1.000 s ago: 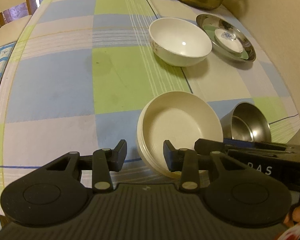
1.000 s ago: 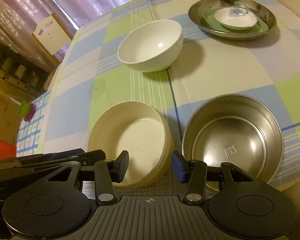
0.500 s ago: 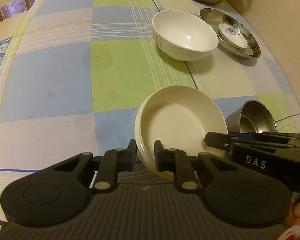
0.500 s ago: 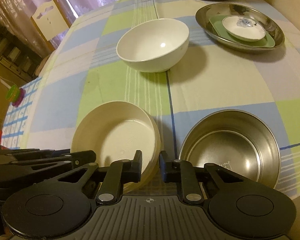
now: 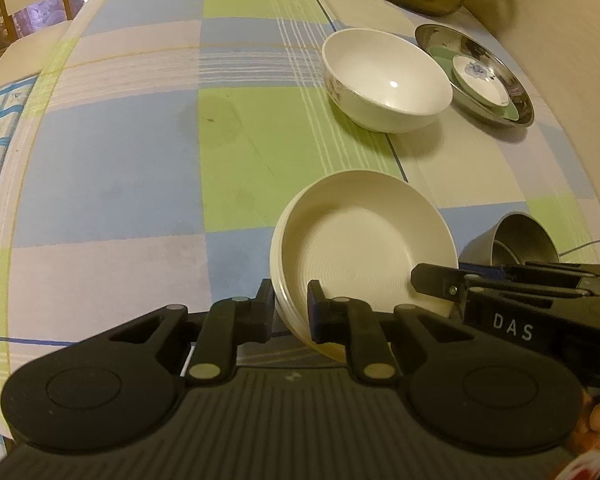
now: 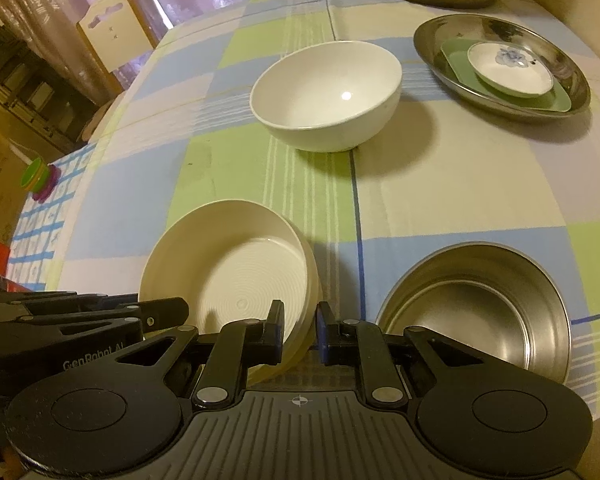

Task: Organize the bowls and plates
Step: 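Carry the cream bowl with both grippers and lower it into the white bowl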

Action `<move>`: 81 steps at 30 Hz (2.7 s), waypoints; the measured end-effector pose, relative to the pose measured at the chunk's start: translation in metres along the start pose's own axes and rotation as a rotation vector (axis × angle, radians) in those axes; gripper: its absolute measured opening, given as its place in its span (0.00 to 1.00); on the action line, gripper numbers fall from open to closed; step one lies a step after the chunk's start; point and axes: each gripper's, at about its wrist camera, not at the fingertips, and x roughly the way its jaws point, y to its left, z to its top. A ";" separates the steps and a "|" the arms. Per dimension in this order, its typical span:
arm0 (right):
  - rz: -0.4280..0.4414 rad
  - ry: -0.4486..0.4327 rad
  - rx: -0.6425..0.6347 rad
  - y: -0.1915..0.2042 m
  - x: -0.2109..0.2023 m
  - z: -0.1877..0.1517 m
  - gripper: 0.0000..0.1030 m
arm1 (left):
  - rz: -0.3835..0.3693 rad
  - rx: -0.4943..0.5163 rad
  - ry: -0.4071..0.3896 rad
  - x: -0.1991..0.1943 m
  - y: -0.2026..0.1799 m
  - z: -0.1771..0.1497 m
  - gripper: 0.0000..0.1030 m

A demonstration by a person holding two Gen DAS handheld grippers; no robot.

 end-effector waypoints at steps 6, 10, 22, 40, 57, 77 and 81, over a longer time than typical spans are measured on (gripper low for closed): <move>0.010 -0.005 -0.008 -0.001 -0.003 0.005 0.16 | 0.006 -0.009 -0.011 -0.004 -0.001 0.004 0.14; 0.015 -0.011 -0.010 -0.002 -0.007 0.011 0.16 | 0.004 -0.012 -0.019 -0.008 -0.003 0.009 0.14; 0.023 -0.065 -0.015 -0.012 -0.033 0.034 0.16 | -0.012 0.012 -0.092 -0.029 -0.023 0.036 0.13; 0.016 -0.164 -0.035 -0.031 -0.055 0.108 0.16 | -0.035 0.019 -0.198 -0.028 -0.051 0.112 0.13; 0.027 -0.101 0.004 -0.056 -0.016 0.152 0.16 | -0.009 -0.025 -0.150 0.016 -0.049 0.149 0.13; 0.019 -0.049 -0.002 -0.061 0.011 0.156 0.16 | -0.001 -0.048 -0.087 0.043 -0.045 0.154 0.16; 0.008 -0.071 -0.011 -0.059 0.005 0.155 0.19 | -0.013 -0.035 -0.104 0.036 -0.045 0.154 0.22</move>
